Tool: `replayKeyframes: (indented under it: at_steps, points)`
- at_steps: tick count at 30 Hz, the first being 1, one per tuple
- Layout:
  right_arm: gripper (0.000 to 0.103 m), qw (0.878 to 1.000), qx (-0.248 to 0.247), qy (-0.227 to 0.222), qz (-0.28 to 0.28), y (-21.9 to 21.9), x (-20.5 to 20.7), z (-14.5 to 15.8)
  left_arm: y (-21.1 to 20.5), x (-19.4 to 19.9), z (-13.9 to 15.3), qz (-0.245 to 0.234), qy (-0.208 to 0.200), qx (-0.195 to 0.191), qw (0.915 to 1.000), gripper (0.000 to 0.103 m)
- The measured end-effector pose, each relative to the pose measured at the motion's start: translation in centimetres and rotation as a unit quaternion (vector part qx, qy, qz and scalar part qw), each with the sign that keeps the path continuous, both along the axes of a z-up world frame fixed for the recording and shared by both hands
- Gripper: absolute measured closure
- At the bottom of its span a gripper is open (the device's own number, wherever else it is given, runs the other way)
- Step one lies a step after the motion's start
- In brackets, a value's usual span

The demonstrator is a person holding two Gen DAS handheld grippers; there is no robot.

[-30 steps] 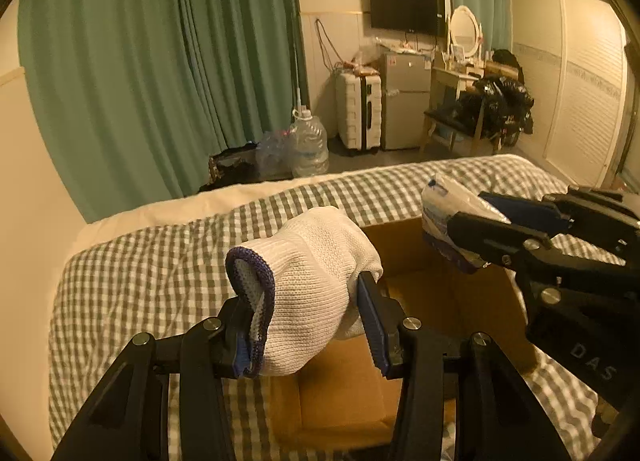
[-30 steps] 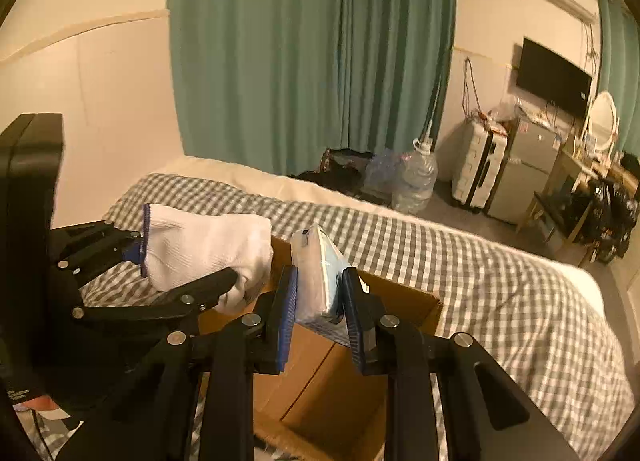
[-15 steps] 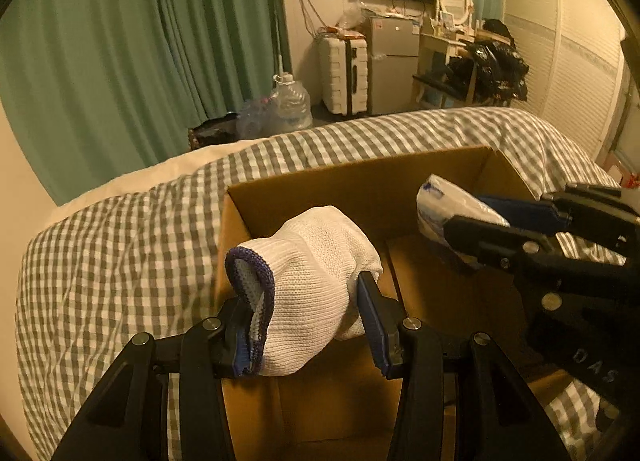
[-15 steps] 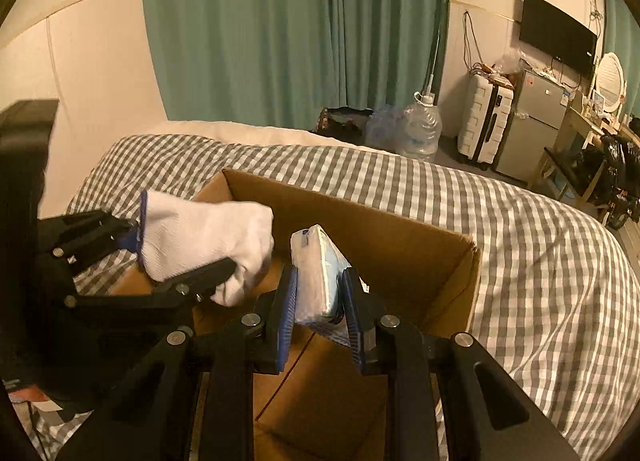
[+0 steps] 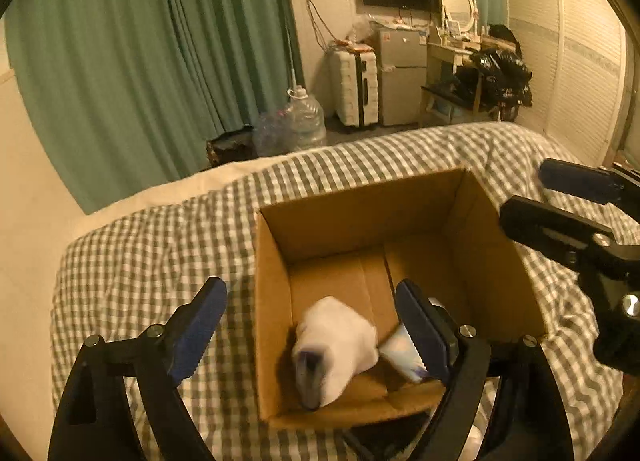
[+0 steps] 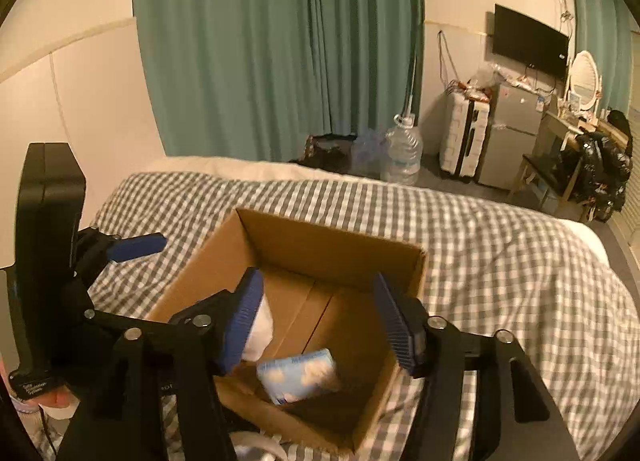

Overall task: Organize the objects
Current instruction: 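Carry sock and tissue pack over the cardboard box while both grippers open to drop them, then grasp the white hair dryer with the left gripper while the right grasps the clear star-toy case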

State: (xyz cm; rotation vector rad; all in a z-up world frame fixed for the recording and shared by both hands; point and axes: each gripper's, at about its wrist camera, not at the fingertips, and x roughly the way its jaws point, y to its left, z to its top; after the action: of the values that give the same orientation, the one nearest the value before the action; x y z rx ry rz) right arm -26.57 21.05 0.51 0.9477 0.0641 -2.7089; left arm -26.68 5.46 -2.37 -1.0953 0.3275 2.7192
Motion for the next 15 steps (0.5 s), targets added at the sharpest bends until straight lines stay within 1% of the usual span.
replayKeyframes:
  at_steps: [2, 4, 7, 12, 15]
  points:
    - [0.036, 1.0, 0.005, 0.009, -0.008, 0.4, 1.1, 1.3, -0.6, 1.0, 0.9, 0.005, 0.005, 0.008, 0.9999, 0.008]
    - [0.031, 1.0, 0.005, 0.014, -0.01, 0.7, 2.1, 2.4, -1.3, 2.2, 1.5, 0.012, 0.007, 0.011, 0.9998, 0.008]
    - [0.03, 1.0, 0.007, 0.016, -0.008, 0.8, 3.8, 3.5, -2.1, 3.7, 1.8, 0.029, 0.005, 0.008, 0.9995, 0.008]
    - [0.029, 1.0, 0.024, 0.014, -0.002, 0.6, 6.8, 3.8, -4.0, 7.0, 1.2, 0.052, -0.009, 0.013, 0.9985, 0.008]
    - [0.029, 0.999, 0.035, 0.009, 0.006, 0.1, 8.5, 3.0, -4.5, 9.0, 0.5, 0.048, -0.01, 0.021, 0.9986, 0.008]
